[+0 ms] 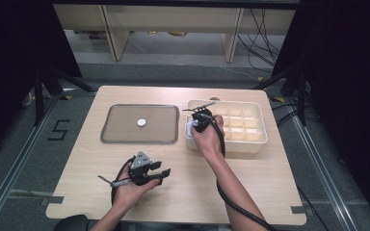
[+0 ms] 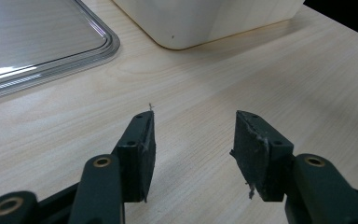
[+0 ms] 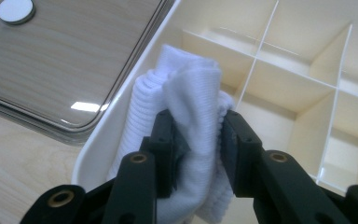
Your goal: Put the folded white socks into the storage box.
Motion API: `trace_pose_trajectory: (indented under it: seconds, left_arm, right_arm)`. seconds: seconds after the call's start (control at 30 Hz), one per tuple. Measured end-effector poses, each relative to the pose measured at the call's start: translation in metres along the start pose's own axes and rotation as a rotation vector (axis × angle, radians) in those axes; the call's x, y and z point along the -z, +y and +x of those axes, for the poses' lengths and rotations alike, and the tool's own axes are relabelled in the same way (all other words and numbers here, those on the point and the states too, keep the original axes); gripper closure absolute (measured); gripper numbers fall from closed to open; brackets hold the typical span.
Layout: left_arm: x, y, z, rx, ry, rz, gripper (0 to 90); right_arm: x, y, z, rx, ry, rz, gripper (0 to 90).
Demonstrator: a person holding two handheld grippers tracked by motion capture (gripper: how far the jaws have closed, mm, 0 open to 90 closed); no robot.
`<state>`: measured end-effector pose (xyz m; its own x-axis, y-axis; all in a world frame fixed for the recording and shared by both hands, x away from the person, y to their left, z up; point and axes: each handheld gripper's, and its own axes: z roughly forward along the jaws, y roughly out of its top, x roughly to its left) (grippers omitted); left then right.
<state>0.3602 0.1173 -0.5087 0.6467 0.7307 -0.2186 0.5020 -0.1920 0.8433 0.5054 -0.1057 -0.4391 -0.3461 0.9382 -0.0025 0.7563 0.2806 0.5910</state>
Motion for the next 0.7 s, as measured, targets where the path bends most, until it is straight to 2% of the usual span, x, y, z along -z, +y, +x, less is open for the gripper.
trace_pose_trajectory:
  seconds: [0.23,0.27,0.4,0.43,0.53,0.7]
  left_arm:
    - [0.0002,0.0001,0.0007,0.000,-0.004,0.002,48.2]
    - [0.0000,0.0001,0.0008,0.000,-0.005,0.002,48.2]
    - [-0.0001,-0.0001,0.0001,0.001,-0.002,0.000,48.2]
    - [-0.0005,-0.0005,-0.0006,0.012,-0.003,0.000,48.2]
    - [-0.0006,-0.0004,-0.0010,0.000,-0.003,0.002,48.2]
    - [0.0003,-0.0001,0.0001,-0.001,-0.002,0.001,48.2]
  right_arm:
    - [-0.0016,0.0011,-0.0014,0.007,0.006,0.005,68.7]
    - [-0.0023,0.0015,-0.0008,-0.002,-0.008,0.012,68.7]
    - [-0.0027,0.0010,-0.0022,-0.011,0.010,0.012,68.7]
    - [-0.0029,0.0007,-0.0011,-0.021,0.001,0.019,68.7]
    - [-0.0025,-0.0001,-0.0012,-0.004,0.001,0.009,68.6]
    - [-0.0023,0.0003,-0.0040,-0.027,0.016,0.011,64.0]
